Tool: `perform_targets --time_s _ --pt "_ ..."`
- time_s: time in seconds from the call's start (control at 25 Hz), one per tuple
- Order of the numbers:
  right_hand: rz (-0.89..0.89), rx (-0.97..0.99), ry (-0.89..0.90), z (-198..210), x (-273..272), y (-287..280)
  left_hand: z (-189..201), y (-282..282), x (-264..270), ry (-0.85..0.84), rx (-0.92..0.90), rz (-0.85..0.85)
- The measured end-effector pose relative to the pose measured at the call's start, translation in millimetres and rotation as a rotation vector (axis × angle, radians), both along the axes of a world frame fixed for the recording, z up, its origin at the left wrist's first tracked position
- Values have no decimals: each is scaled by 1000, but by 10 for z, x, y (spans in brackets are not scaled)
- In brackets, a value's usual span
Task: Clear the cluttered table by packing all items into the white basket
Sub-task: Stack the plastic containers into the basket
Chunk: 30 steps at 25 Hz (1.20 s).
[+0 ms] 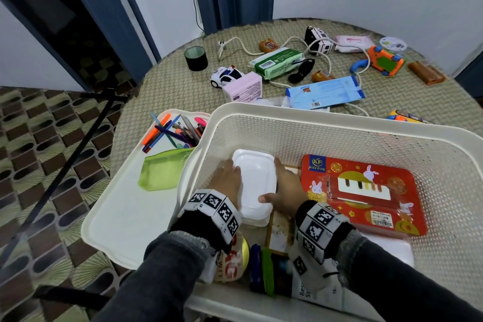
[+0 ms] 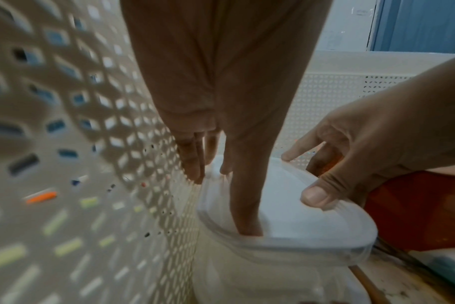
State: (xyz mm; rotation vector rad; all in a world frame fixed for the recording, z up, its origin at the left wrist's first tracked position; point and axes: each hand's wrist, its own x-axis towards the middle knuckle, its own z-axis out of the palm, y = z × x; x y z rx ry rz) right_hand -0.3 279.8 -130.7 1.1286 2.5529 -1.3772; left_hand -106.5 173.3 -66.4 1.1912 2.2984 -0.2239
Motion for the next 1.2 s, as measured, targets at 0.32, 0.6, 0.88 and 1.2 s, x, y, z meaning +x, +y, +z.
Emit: perform_targets --time_s 0.32,0.6,0.88,1.2 --pt "145 250 -125 205 17 -90 41 -22 43 201 -55 -154" --pt "315 319 -200 347 -14 -6 -7 23 -31 151 -58 -118" --pt "277 322 -148 400 29 8 58 27 -57 -35 169 61" --pt "116 155 179 891 -49 97 741 -32 -136 -231 698 305"
